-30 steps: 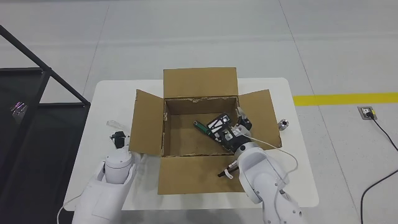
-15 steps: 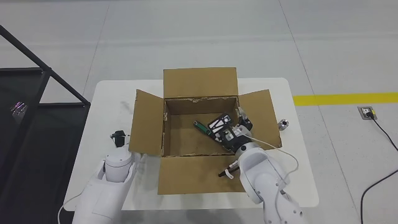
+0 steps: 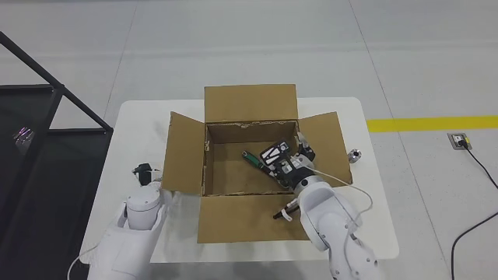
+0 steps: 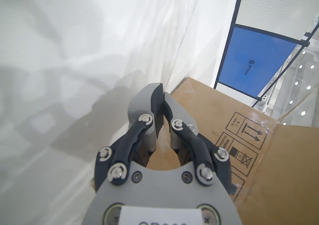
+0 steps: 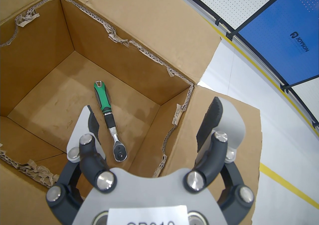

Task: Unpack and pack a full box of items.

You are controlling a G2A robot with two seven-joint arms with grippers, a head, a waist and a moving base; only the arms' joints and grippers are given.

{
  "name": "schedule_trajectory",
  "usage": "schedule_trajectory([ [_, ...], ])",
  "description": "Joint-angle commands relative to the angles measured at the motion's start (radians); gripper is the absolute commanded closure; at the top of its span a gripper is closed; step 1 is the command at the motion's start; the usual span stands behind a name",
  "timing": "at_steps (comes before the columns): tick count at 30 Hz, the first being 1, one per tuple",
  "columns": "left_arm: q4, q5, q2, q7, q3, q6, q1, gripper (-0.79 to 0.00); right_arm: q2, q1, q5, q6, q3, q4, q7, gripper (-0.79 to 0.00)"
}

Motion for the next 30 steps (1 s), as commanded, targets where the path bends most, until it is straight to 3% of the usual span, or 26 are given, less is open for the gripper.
schedule_trajectory([
  [1,-0.022,0.012,0.003,0.011,-0.015,-0.010,0.019,0.000,0.000,0.003,0.002,-0.001,0.000,0.004,-0.001,-0.785],
  [10,-0.124,0.028,0.029,-0.021,-0.136,-0.057,0.145,0.000,-0.007,0.047,0.007,-0.008,-0.029,0.055,0.004,-0.785],
  [16,-0.180,0.010,0.040,-0.041,-0.213,-0.082,0.222,0.000,-0.028,0.109,0.162,0.097,-0.017,0.098,0.060,-0.785],
  [19,-0.206,-0.006,0.044,-0.044,-0.242,-0.081,0.249,-0.249,-0.028,0.109,0.162,0.097,-0.017,0.098,0.060,-0.785],
  [20,-0.213,-0.010,0.044,-0.045,-0.249,-0.078,0.256,-0.385,-0.028,0.109,0.162,0.097,-0.017,0.098,0.060,-0.785],
  [21,-0.221,-0.014,0.045,-0.046,-0.256,-0.074,0.262,-0.785,-0.028,0.109,0.162,0.097,-0.017,0.098,0.060,-0.785],
  [30,-0.303,-0.011,0.049,-0.027,-0.292,-0.073,0.309,-0.785,-0.027,0.092,0.144,0.082,-0.024,0.099,0.037,-0.785],
])
